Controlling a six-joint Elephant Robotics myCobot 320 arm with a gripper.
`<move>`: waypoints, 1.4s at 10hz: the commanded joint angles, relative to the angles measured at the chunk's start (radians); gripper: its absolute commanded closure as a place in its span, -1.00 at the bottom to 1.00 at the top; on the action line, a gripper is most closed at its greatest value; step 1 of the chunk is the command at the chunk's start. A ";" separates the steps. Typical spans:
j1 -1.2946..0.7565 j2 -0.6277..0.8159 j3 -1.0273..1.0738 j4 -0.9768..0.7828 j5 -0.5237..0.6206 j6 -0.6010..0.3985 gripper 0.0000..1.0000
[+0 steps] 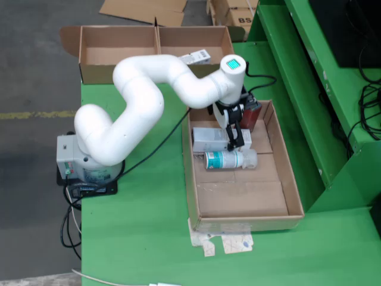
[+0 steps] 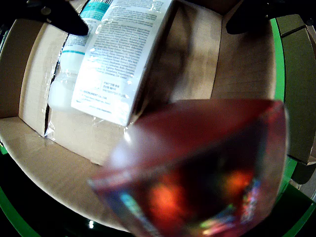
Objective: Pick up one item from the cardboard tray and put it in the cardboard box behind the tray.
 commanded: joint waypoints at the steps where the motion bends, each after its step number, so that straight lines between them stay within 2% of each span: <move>1: -0.021 0.008 0.048 0.007 0.016 -0.019 -1.00; 7: -0.098 -0.141 0.208 -0.039 0.058 -0.062 -1.00; 14: -0.107 -0.136 0.189 -0.039 0.061 -0.068 -1.00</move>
